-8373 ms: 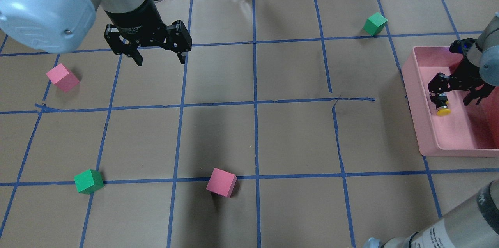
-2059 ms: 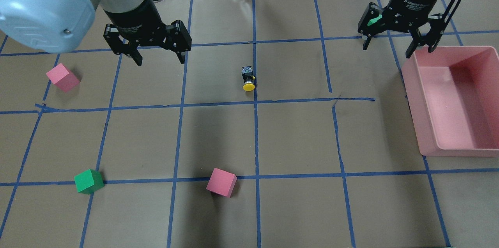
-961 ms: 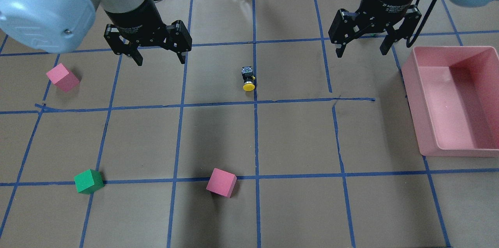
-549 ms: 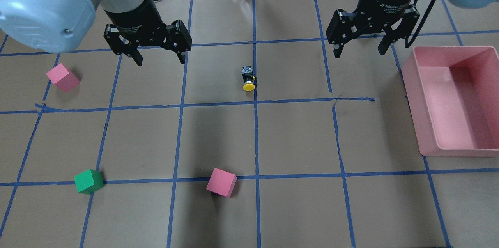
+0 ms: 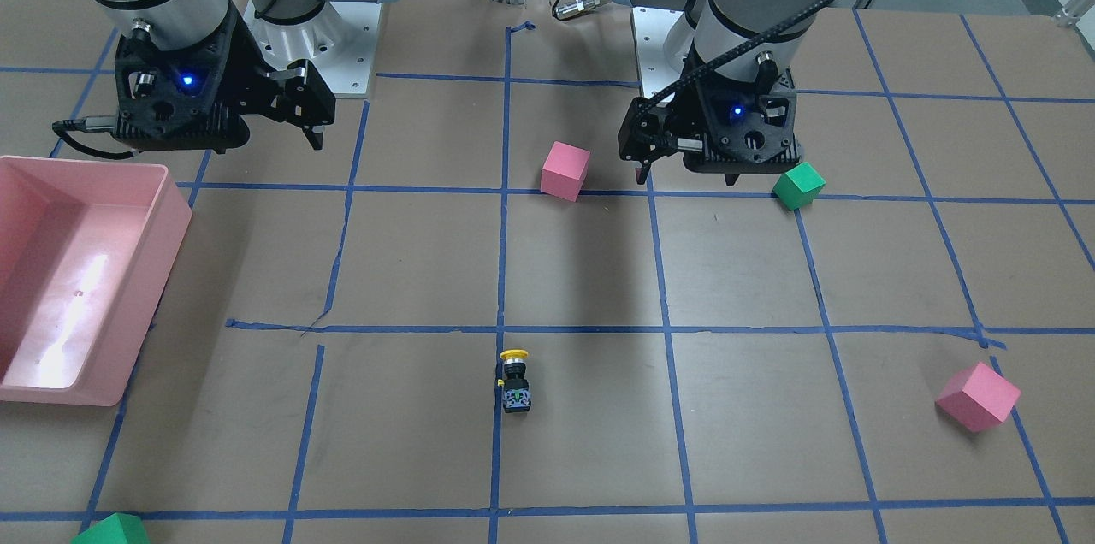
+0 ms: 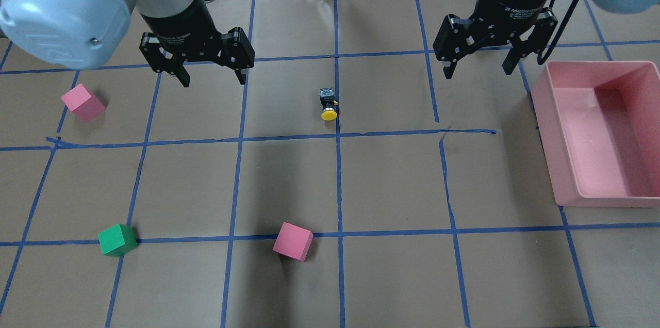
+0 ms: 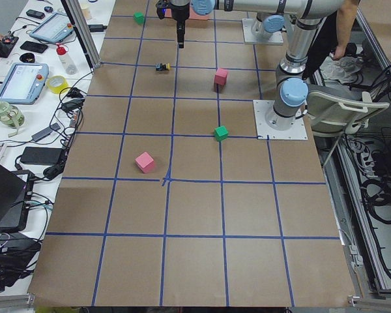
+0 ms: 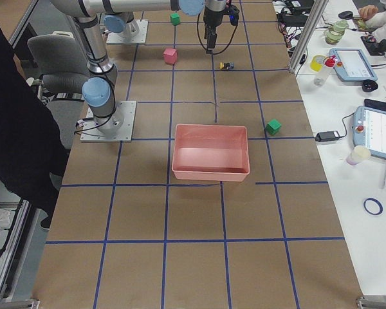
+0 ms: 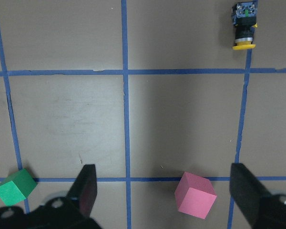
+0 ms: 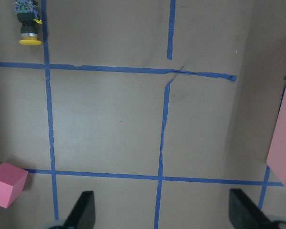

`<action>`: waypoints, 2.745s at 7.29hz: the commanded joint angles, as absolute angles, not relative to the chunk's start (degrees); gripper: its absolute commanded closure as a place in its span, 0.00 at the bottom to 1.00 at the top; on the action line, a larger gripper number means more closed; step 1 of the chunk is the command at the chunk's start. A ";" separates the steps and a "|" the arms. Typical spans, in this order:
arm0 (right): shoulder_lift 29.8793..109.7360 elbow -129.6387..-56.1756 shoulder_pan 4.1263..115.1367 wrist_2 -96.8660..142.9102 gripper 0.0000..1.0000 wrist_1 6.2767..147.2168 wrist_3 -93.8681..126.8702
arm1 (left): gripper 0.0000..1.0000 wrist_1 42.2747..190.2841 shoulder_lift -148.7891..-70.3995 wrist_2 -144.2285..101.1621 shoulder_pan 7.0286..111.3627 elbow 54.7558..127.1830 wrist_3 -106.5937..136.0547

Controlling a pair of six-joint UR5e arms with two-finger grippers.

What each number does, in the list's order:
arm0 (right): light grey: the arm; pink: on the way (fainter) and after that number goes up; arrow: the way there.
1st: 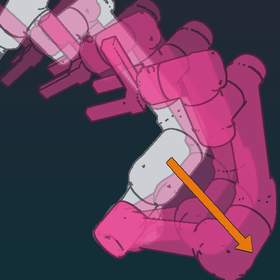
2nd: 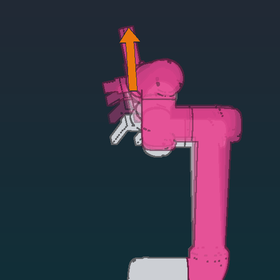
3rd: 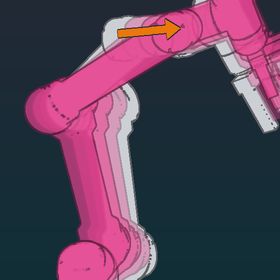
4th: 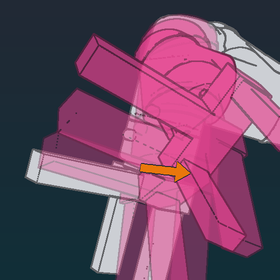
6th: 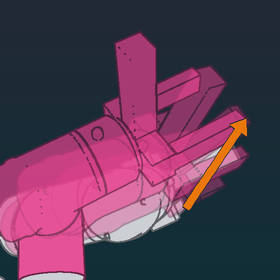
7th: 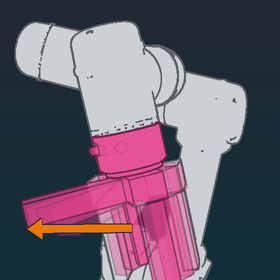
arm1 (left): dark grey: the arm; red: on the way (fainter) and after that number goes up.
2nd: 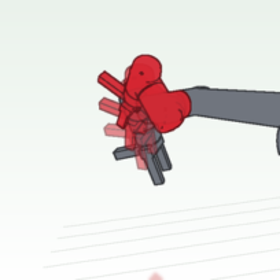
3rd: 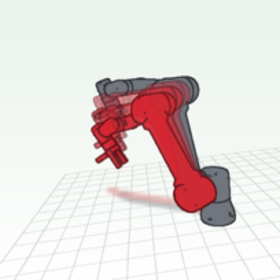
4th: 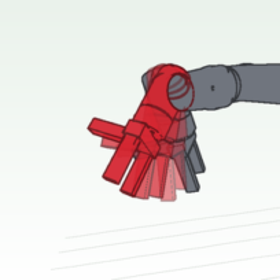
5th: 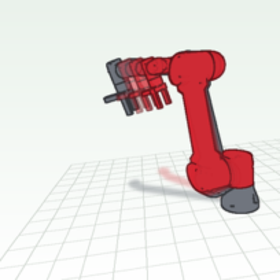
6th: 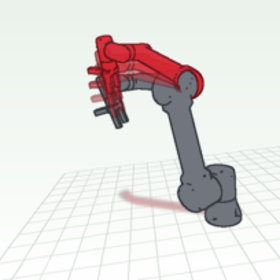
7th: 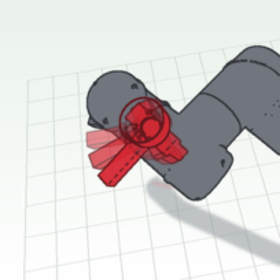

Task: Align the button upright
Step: 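Move the left gripper over the button lying on its side, then lower the left gripper and grasp the button by its body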

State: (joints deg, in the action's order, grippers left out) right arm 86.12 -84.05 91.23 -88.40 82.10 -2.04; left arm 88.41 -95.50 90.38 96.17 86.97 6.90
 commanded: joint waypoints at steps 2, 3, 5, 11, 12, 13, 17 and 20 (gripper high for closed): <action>86.13 -84.11 91.23 -88.42 0.00 82.09 -2.11 | 0.00 76.00 -98.51 90.26 96.50 91.04 7.38; 86.31 -84.11 91.23 -88.50 0.00 82.09 -2.11 | 0.00 70.80 -100.09 90.18 97.20 92.88 7.99; 86.31 -84.11 91.23 -88.51 0.00 82.09 -2.11 | 0.00 61.56 -105.09 90.96 104.46 95.61 18.14; 86.22 -84.37 91.23 -88.42 0.00 82.09 -2.11 | 0.00 9.41 -116.42 102.57 112.76 114.78 24.70; 86.22 -84.64 91.23 -88.59 0.00 82.09 -2.11 | 0.02 3.05 -120.20 105.00 112.94 114.79 24.44; 86.31 -84.64 91.23 -88.68 0.00 82.09 -2.11 | 0.02 -1.62 -123.28 105.46 113.11 114.35 24.52; 86.22 -84.64 91.14 -90.44 0.00 82.09 -2.63 | 0.02 -6.75 -128.14 106.78 114.78 111.80 24.26; 86.22 -84.64 91.14 -90.70 0.00 82.09 -2.72 | 0.30 -6.77 -128.85 106.96 116.54 111.71 24.08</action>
State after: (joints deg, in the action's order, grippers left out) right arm 86.27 -84.64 91.14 -90.62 82.03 -2.59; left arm -6.69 -128.51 106.88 115.71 111.76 24.18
